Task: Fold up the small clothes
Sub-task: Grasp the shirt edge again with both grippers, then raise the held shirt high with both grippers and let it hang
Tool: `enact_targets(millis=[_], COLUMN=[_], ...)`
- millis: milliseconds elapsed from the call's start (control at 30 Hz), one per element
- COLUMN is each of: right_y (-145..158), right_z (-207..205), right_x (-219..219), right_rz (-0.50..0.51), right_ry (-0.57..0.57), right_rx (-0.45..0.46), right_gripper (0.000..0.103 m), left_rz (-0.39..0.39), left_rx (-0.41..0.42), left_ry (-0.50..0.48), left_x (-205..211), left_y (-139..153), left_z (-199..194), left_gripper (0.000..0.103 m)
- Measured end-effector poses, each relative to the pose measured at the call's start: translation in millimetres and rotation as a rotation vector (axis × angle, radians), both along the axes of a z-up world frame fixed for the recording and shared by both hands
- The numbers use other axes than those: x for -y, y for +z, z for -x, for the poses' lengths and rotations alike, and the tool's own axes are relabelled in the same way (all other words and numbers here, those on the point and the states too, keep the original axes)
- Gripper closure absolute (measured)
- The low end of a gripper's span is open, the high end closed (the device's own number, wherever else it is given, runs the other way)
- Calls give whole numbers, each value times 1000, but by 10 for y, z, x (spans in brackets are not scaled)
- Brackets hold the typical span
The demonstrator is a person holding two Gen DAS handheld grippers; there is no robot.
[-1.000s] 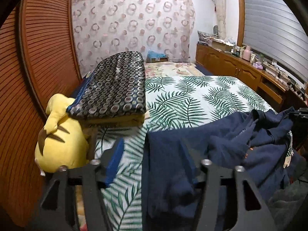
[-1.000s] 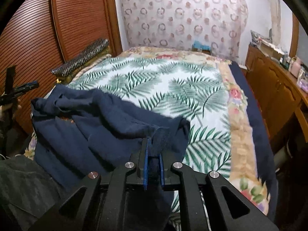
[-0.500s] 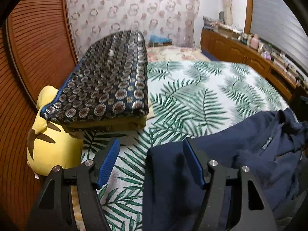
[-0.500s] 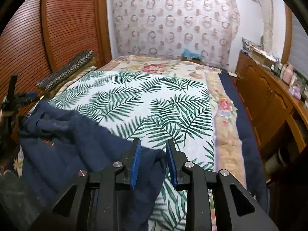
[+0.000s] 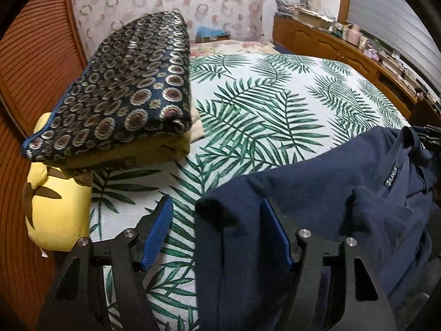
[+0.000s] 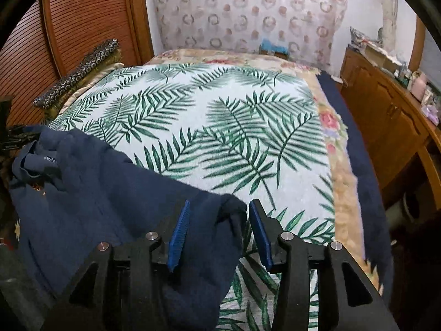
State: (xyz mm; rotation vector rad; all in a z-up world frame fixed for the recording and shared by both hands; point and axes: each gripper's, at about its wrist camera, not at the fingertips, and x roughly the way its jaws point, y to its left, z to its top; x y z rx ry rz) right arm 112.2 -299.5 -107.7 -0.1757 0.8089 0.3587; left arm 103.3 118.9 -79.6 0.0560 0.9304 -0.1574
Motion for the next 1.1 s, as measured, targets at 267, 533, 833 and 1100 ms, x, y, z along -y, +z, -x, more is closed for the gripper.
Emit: enact_targets(millis=[267, 533, 833, 1100], right_y=[-36, -59, 652, 1251], right_z=[-7, 74, 752, 1405], right_x=[9, -58, 13, 239], right_rz=[-40, -63, -155, -173], right_ry=[41, 123, 194, 195], right_rx=[-43, -47, 102, 237], right_gripper=[43, 83, 90, 90], left_rz=[26, 52, 162, 169], left_rx=[-13, 25, 302, 461], left_ry=[-49, -50, -31, -53], left_x=[40, 110, 129, 135], left_y=[13, 67, 960, 1661], left_z=[3, 119, 963, 1486], left_gripper=[58, 89, 90, 90])
